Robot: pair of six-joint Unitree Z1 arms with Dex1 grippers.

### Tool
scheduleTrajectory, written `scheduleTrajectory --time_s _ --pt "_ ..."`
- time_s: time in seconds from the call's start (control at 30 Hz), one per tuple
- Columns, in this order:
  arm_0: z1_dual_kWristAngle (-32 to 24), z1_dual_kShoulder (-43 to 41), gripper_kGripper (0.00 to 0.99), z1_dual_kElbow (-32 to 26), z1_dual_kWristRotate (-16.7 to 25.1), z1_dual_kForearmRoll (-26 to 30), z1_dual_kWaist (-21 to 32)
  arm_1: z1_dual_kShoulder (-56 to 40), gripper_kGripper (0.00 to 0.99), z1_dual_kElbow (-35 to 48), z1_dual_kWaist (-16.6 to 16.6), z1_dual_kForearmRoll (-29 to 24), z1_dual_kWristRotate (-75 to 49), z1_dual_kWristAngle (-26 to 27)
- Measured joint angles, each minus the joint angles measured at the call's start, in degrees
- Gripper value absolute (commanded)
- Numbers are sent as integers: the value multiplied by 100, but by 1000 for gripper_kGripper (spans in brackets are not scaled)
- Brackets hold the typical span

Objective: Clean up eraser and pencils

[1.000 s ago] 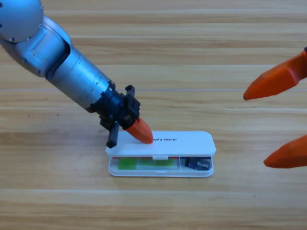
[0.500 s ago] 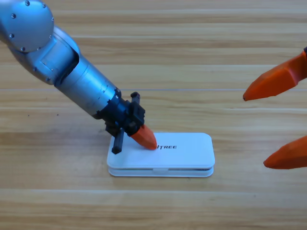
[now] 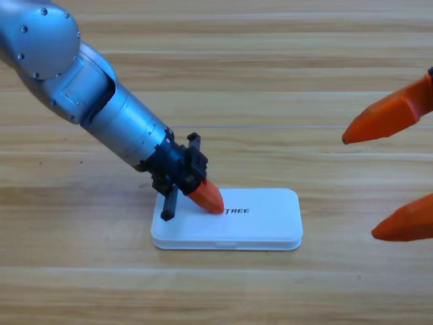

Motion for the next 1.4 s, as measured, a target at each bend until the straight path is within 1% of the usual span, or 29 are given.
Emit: scheduleTrajectory --time_s 0.13,0.47,0.5,0.53,0.6,0.63,0.67,0.7,0.73,0.83,1.03,1.4 --pt "13 11 0 44 0 -74 -11 6 931 0 20 0 0 0" --pt "68 1 0 22 0 -41 -33 15 931 0 31 0 0 0" --pt "77 -3 89 -8 0 6 -38 15 931 0 31 0 0 0" --pt "94 -5 256 -77 0 108 -46 15 931 0 32 0 0 0" --pt "125 -8 660 -170 0 304 -56 16 931 0 36 0 1 0" --pt "147 -15 833 -228 0 418 -63 18 931 0 40 0 1 0" --pt "187 -28 923 -285 0 549 -71 21 931 0 46 0 1 0" --pt "237 -41 974 -344 -1 662 -74 23 931 0 55 0 1 0" --pt "286 -60 989 -389 -3 747 -74 26 931 0 66 0 1 0" --pt "331 -226 990 -433 -6 900 -74 34 931 0 97 0 6 0" --pt "331 -916 990 -492 -56 1299 -71 100 931 -1 134 0 25 0" --pt "182 -3019 990 -525 -111 2508 -59 235 931 -28 184 0 62 0"
